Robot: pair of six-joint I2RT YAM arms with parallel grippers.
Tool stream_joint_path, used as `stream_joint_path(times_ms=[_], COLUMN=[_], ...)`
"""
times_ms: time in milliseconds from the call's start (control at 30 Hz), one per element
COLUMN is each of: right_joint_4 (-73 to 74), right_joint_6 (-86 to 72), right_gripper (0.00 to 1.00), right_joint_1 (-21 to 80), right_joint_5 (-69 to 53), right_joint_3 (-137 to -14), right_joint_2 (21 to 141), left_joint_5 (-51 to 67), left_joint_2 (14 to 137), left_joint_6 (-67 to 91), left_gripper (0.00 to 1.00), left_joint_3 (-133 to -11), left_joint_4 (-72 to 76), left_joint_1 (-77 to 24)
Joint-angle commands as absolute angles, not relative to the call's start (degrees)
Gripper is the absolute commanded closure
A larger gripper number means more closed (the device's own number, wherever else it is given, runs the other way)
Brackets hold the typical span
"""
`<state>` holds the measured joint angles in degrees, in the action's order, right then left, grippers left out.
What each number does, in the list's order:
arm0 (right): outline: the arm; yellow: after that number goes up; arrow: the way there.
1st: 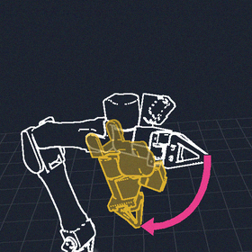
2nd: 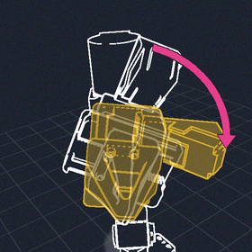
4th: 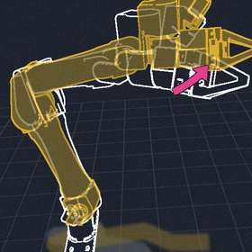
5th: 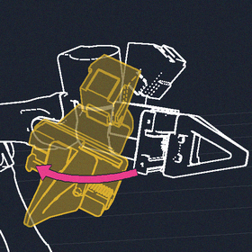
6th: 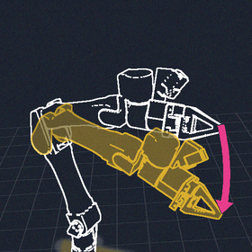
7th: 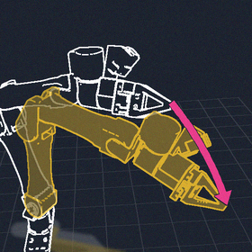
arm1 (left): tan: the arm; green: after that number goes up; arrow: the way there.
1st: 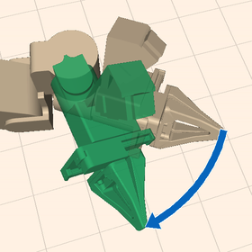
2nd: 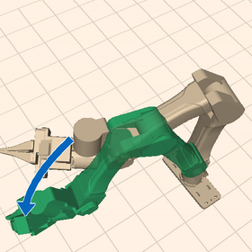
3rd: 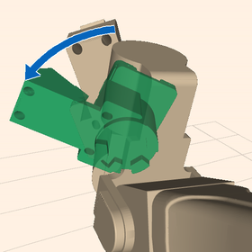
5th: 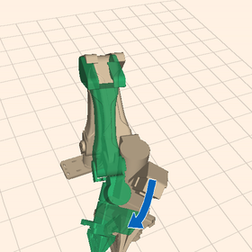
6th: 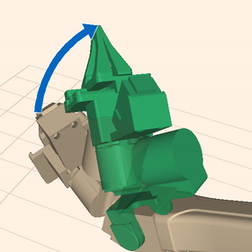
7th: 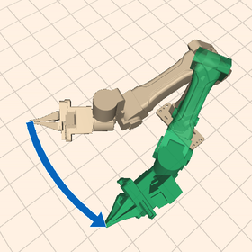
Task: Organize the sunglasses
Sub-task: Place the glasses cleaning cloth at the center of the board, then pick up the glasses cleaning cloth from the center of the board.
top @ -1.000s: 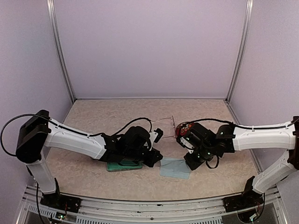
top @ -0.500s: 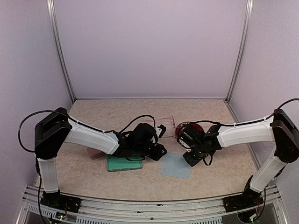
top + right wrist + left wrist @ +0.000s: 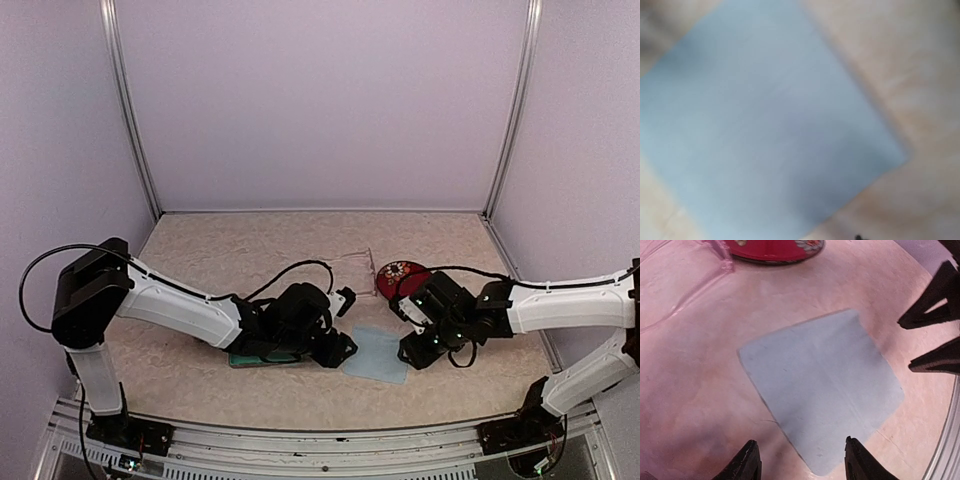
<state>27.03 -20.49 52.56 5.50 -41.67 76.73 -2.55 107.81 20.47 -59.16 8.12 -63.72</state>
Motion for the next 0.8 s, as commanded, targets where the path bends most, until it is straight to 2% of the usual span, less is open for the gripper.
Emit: stream_joint_path(times_ms=[0, 467, 600, 767], right_joint_4=[21.0, 16.0, 16.2, 16.2], right_joint_6=[-24.6, -25.9, -27.8, -28.3], right_gripper=[0.55, 0.59, 0.62, 0.70], right_joint_1=[54.3, 57.8, 58.3, 59.2], right_joint_5=[-3.2, -4.5, -4.0, -3.6], right_joint_3=[-36.7, -34.1, -34.2, -34.0], right_joint_2=[73.5, 80.1, 81.5, 82.5], left_joint_5=[0.3, 0.0, 0.0, 0.3], left_joint_2=[106.3, 111.8, 112.7, 113.1], left_joint_6=[16.2, 13.9, 13.7, 13.6], left_gripper=[0.44, 0.46, 0.49, 0.59], left_joint_3=[-57.5, -59.3, -59.3, -59.2], left_joint_4=[8.6, 5.7, 5.2, 4.7], left_joint_1=[-66.7, -67.1, -67.2, -67.7])
